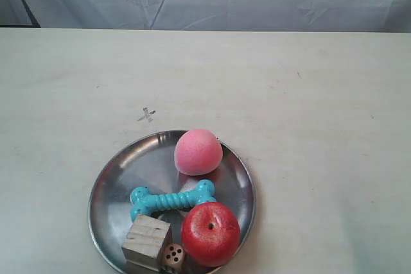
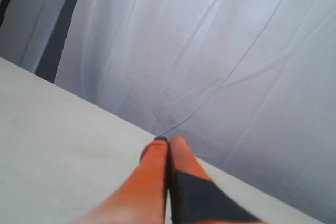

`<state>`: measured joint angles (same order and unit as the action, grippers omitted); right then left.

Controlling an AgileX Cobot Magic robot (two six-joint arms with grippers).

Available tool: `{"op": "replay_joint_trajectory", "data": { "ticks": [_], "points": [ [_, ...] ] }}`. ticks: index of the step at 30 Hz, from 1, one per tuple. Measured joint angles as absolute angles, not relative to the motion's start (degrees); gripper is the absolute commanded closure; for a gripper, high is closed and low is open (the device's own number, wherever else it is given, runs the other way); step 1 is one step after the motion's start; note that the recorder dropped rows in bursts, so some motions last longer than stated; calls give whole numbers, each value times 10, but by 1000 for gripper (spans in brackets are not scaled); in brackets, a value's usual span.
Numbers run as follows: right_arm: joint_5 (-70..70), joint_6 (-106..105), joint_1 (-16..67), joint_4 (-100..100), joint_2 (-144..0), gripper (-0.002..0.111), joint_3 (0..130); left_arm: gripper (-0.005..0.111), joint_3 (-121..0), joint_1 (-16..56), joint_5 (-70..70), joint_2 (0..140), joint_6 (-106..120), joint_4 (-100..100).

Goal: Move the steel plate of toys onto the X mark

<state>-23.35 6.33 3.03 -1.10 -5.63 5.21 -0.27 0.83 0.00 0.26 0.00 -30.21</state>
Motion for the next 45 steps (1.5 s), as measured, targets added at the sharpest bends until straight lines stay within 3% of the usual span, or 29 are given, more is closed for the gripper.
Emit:
{"op": "replay_joint_trajectory", "data": {
  "ticks": [5,15,26,33,39,45],
  "points": [
    [-209,63,30,0,-56,107,52,106,-3,8,-30,3,0,-317],
    [72,76,30,-284,-56,107,51,106,-9,8,32,3,-70,-371],
    [109,92,30,-402,-56,108,51,107,-118,8,130,29,-51,-283],
    [19,76,30,-354,-122,109,116,107,-194,8,295,235,0,-270],
    [-165,48,30,-224,-391,109,284,107,-318,8,411,507,131,-272],
    [-277,31,30,-121,-656,109,415,106,-388,9,442,741,163,-287]
  ]
}}
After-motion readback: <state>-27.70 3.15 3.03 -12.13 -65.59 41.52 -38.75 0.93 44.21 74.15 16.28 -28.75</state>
